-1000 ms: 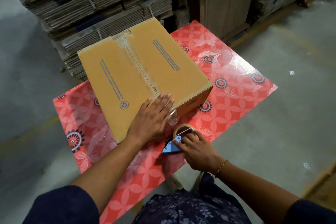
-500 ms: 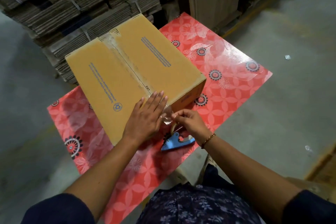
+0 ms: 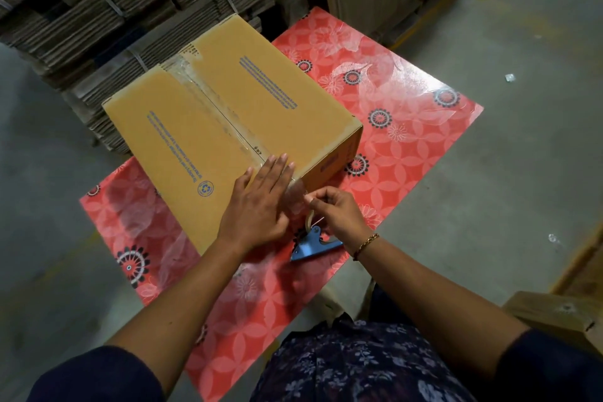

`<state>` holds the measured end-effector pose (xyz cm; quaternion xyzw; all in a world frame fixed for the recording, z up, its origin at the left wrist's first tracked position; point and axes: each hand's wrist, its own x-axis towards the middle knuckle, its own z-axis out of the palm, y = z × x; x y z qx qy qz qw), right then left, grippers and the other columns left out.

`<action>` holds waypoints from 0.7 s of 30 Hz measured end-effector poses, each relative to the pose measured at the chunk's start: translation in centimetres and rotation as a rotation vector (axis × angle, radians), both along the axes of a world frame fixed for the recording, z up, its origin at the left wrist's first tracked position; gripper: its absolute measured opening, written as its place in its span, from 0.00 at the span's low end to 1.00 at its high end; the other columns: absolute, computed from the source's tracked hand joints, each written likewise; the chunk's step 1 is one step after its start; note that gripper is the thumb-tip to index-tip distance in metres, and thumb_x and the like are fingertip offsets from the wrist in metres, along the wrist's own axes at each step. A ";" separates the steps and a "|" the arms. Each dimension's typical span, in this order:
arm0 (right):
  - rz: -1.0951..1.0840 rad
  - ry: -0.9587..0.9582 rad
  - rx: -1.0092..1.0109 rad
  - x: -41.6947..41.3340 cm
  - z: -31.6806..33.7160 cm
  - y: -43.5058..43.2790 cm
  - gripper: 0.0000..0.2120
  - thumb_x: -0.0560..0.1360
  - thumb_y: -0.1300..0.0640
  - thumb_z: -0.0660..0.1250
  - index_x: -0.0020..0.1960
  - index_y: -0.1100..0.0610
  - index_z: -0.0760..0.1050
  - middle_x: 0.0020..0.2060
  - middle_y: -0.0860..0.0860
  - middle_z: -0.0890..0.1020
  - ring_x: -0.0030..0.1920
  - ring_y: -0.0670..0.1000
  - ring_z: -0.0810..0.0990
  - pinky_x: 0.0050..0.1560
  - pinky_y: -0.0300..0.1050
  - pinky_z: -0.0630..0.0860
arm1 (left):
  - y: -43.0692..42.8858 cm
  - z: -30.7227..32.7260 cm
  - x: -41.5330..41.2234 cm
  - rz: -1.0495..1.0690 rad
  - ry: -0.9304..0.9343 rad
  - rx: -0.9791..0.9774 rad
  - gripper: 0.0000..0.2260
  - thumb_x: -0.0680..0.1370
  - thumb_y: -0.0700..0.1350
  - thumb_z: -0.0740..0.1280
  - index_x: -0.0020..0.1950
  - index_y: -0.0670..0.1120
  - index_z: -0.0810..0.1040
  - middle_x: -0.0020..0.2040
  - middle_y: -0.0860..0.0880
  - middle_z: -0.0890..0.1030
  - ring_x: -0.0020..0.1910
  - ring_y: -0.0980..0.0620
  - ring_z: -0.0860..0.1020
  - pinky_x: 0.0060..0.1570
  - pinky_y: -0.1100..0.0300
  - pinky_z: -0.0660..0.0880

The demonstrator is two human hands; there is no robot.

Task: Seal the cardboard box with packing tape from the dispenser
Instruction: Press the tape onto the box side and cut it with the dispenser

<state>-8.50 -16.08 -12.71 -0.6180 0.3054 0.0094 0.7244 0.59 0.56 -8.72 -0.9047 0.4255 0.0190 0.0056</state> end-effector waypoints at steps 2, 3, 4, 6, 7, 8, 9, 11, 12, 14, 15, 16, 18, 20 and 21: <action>-0.002 -0.003 -0.008 0.2 -0.2 0.2 0.04 0.76 0.61 0.73 0.45 0.62 0.81 0.35 0.52 0.82 0.35 0.48 0.79 0.37 0.39 0.75 | 0.1 0.3 0.0 0.002 0.040 -0.016 0.44 0.69 0.56 0.63 0.83 0.50 0.52 0.84 0.50 0.51 0.82 0.53 0.51 0.76 0.43 0.58; -0.004 -0.004 -0.012 0.3 -0.3 0.2 0.03 0.76 0.62 0.73 0.44 0.60 0.80 0.35 0.51 0.82 0.34 0.47 0.79 0.38 0.39 0.75 | 0.1 0.4 0.0 0.005 0.055 -0.027 0.43 0.69 0.58 0.62 0.83 0.51 0.52 0.84 0.51 0.51 0.82 0.54 0.51 0.76 0.43 0.58; -0.003 -0.005 -0.020 0.4 -0.5 0.3 0.03 0.76 0.62 0.73 0.43 0.59 0.80 0.34 0.50 0.82 0.33 0.44 0.79 0.38 0.39 0.75 | 0.1 0.3 0.0 0.010 0.062 -0.035 0.42 0.71 0.59 0.62 0.83 0.52 0.52 0.84 0.51 0.51 0.82 0.54 0.51 0.76 0.43 0.58; -0.005 -0.011 -0.033 0.6 -0.6 0.5 0.05 0.76 0.62 0.72 0.42 0.57 0.80 0.33 0.49 0.82 0.30 0.41 0.78 0.36 0.38 0.75 | 0.0 0.0 -0.1 0.030 0.039 -0.053 0.36 0.77 0.62 0.59 0.83 0.52 0.53 0.84 0.52 0.53 0.82 0.54 0.51 0.76 0.44 0.57; -0.009 -0.018 -0.030 0.6 -0.6 0.5 0.05 0.77 0.62 0.72 0.42 0.57 0.79 0.33 0.49 0.82 0.29 0.39 0.78 0.35 0.37 0.75 | -0.1 -0.2 -0.1 0.041 0.022 -0.064 0.34 0.80 0.63 0.58 0.82 0.52 0.54 0.84 0.52 0.54 0.82 0.54 0.53 0.76 0.45 0.57; -0.012 -0.022 -0.027 0.6 -0.6 0.6 0.05 0.77 0.63 0.72 0.42 0.57 0.79 0.33 0.49 0.82 0.28 0.39 0.79 0.35 0.37 0.75 | -0.1 -0.3 -0.2 0.049 0.011 -0.076 0.31 0.81 0.62 0.56 0.82 0.52 0.56 0.83 0.51 0.56 0.82 0.54 0.54 0.75 0.46 0.58; -0.015 -0.024 -0.027 0.6 -0.6 0.6 0.06 0.77 0.63 0.72 0.42 0.57 0.79 0.33 0.49 0.82 0.28 0.38 0.79 0.35 0.37 0.76 | -0.2 -0.4 -0.2 0.053 0.003 -0.090 0.29 0.83 0.61 0.54 0.82 0.52 0.58 0.83 0.51 0.57 0.82 0.53 0.55 0.75 0.45 0.60; -0.021 -0.018 -0.028 0.6 -0.8 0.6 0.05 0.76 0.62 0.72 0.42 0.57 0.80 0.34 0.50 0.82 0.30 0.42 0.79 0.37 0.43 0.76 | -0.4 -0.6 -0.2 0.051 -0.010 -0.107 0.25 0.84 0.57 0.52 0.81 0.52 0.60 0.82 0.51 0.59 0.81 0.53 0.57 0.74 0.44 0.62; -0.021 -0.013 -0.032 0.6 -0.8 0.6 0.04 0.76 0.61 0.73 0.42 0.57 0.80 0.34 0.50 0.82 0.30 0.45 0.79 0.38 0.45 0.76 | -0.4 -0.7 -0.2 0.050 -0.018 -0.108 0.24 0.85 0.56 0.52 0.81 0.52 0.60 0.82 0.51 0.59 0.81 0.53 0.57 0.74 0.44 0.62; -0.021 -0.009 -0.034 0.6 -1.0 0.7 0.04 0.76 0.60 0.73 0.42 0.57 0.80 0.34 0.50 0.82 0.30 0.46 0.78 0.39 0.47 0.76 | -0.3 -1.0 -0.1 0.043 -0.043 -0.108 0.24 0.85 0.54 0.53 0.81 0.52 0.59 0.82 0.51 0.60 0.81 0.53 0.58 0.74 0.45 0.63; -0.021 -0.007 -0.031 0.5 -1.0 0.7 0.05 0.76 0.60 0.73 0.42 0.57 0.80 0.33 0.50 0.82 0.29 0.45 0.78 0.39 0.47 0.76 | -0.3 -1.1 -0.1 0.039 -0.055 -0.108 0.24 0.85 0.54 0.54 0.81 0.52 0.60 0.82 0.51 0.60 0.81 0.53 0.58 0.73 0.45 0.63; -0.020 -0.006 -0.030 0.5 -1.0 0.8 0.05 0.76 0.60 0.73 0.42 0.56 0.80 0.33 0.50 0.82 0.30 0.46 0.78 0.38 0.47 0.76 | -0.2 -1.2 0.0 0.036 -0.063 -0.108 0.24 0.85 0.53 0.54 0.81 0.51 0.60 0.82 0.51 0.60 0.81 0.53 0.58 0.73 0.45 0.63; -0.021 0.001 -0.034 0.7 -0.8 0.8 0.05 0.76 0.60 0.73 0.42 0.56 0.80 0.34 0.50 0.83 0.32 0.49 0.78 0.38 0.46 0.75 | -0.2 -1.4 0.2 0.030 -0.067 -0.100 0.24 0.85 0.54 0.54 0.81 0.51 0.59 0.82 0.51 0.60 0.81 0.53 0.58 0.73 0.46 0.62; -0.026 0.005 -0.046 1.0 -0.7 0.8 0.06 0.76 0.60 0.73 0.41 0.55 0.80 0.34 0.49 0.82 0.34 0.49 0.78 0.36 0.42 0.75 | -0.1 -1.5 0.3 0.023 -0.075 -0.084 0.25 0.85 0.54 0.54 0.82 0.51 0.58 0.83 0.51 0.58 0.81 0.53 0.57 0.73 0.46 0.62; -0.027 0.003 -0.057 1.2 -0.7 0.8 0.07 0.76 0.60 0.73 0.40 0.54 0.79 0.34 0.49 0.82 0.33 0.47 0.78 0.35 0.38 0.74 | -0.1 -1.5 0.3 0.018 -0.084 -0.076 0.25 0.84 0.53 0.54 0.82 0.51 0.57 0.83 0.51 0.58 0.81 0.52 0.57 0.73 0.45 0.62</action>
